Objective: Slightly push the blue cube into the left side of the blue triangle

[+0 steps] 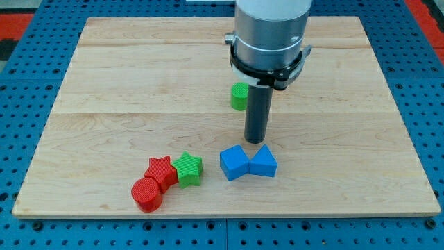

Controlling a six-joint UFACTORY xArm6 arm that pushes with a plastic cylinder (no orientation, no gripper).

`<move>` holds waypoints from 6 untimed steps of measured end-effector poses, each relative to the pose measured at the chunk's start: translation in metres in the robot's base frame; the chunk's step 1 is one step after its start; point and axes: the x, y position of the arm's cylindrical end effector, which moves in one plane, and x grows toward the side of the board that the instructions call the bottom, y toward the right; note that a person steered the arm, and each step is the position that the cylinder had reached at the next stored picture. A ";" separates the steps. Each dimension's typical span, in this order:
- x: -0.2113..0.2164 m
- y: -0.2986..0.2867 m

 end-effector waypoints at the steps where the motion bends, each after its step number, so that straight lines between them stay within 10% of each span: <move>1: 0.017 0.008; 6: 0.022 -0.032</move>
